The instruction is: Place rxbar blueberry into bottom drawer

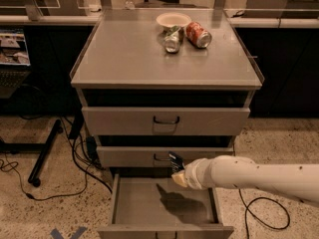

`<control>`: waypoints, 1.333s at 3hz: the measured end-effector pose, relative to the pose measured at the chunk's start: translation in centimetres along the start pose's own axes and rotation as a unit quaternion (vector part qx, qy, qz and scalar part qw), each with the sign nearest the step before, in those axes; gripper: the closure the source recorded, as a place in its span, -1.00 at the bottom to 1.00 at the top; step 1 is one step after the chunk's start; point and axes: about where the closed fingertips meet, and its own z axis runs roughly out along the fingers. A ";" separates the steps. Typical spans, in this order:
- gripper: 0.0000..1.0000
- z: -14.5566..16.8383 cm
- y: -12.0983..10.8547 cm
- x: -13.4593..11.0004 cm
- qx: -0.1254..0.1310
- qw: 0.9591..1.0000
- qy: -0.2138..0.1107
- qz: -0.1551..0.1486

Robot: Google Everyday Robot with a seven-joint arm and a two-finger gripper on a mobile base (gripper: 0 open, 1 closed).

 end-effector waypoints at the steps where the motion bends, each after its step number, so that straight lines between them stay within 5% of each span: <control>1: 1.00 4.5 -1.2 3.5 -0.002 0.999 0.026 0.035; 2: 1.00 7.4 -2.3 5.6 -0.010 0.996 0.058 0.062; 4: 1.00 8.9 -2.7 7.0 -0.010 0.995 0.055 0.077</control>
Offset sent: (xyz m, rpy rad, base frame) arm 0.0157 -0.0183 -0.1309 -0.0383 0.2761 -0.0977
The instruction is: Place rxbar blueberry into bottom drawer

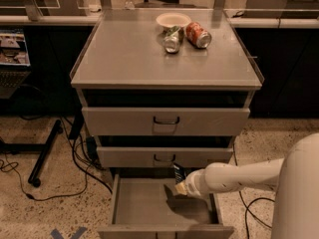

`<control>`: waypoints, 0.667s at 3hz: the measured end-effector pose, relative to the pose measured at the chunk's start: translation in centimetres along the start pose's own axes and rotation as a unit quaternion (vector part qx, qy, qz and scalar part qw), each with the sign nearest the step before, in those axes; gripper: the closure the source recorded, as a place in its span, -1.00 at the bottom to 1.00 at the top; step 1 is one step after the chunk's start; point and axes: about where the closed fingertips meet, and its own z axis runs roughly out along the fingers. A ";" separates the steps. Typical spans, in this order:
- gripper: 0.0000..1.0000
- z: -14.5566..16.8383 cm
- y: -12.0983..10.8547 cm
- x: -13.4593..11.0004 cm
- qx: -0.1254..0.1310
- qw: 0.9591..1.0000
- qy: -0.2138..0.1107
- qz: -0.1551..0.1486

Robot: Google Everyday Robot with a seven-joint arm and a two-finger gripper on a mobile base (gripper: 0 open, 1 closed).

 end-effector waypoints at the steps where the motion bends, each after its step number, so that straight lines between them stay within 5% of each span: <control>1: 1.00 3.9 -2.1 2.9 0.005 0.999 -0.004 0.044; 2: 1.00 9.1 -4.2 6.8 0.011 0.996 0.000 0.087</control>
Offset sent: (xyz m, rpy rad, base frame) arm 0.0017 -0.0429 -0.2107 0.0582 0.1178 -0.2633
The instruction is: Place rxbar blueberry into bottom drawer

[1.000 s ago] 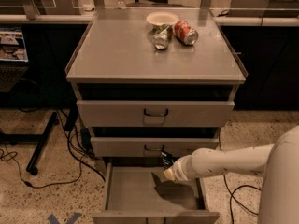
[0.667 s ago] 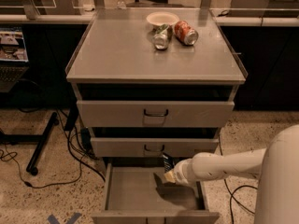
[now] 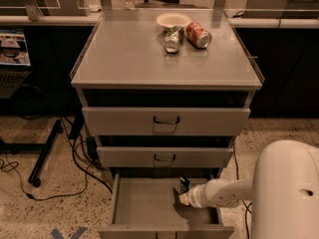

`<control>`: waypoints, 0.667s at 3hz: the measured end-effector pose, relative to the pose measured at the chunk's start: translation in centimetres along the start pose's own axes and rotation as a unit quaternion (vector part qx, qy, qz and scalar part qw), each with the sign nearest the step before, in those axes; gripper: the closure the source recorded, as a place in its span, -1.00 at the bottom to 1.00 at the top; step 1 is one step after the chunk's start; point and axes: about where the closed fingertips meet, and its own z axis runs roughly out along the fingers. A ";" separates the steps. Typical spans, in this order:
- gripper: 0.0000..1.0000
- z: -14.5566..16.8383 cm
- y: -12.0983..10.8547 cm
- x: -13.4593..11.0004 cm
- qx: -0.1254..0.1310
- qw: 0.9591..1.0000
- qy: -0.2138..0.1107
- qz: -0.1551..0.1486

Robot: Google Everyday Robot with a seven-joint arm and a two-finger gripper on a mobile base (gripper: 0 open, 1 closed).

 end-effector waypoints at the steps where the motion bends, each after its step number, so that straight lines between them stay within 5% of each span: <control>1: 1.00 4.7 -2.4 3.4 0.003 0.999 0.011 0.046; 2: 1.00 10.2 -4.7 6.1 0.004 0.996 0.039 0.085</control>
Offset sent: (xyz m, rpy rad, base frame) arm 0.0090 -0.0273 -0.1699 0.0196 0.1820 -0.1911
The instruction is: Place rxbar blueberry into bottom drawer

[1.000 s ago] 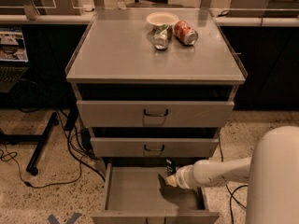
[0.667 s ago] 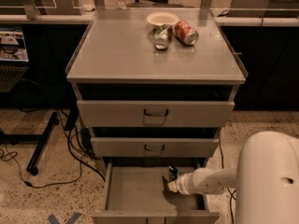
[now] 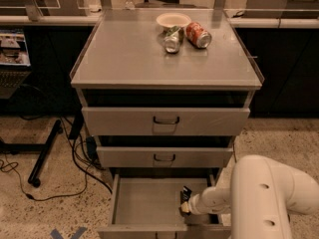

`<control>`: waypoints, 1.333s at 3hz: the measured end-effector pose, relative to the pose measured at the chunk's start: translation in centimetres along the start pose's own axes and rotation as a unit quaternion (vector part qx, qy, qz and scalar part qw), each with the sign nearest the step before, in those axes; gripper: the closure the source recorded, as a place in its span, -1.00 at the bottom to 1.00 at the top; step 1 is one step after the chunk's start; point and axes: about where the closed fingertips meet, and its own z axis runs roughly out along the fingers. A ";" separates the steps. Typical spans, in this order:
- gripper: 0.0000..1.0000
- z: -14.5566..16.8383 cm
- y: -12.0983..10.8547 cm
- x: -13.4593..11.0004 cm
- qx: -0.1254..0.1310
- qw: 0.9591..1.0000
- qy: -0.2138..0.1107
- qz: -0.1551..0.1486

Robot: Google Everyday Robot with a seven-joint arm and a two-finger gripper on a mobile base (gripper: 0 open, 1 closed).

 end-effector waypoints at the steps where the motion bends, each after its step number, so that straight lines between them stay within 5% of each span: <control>1: 1.00 3.0 -0.9 0.1 -0.008 1.000 0.028 0.008; 4: -0.30 3.1 -1.0 -0.3 -0.008 1.000 0.025 0.007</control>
Offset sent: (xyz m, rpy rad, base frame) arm 0.0081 0.0030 -0.0254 0.0014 0.0496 0.0075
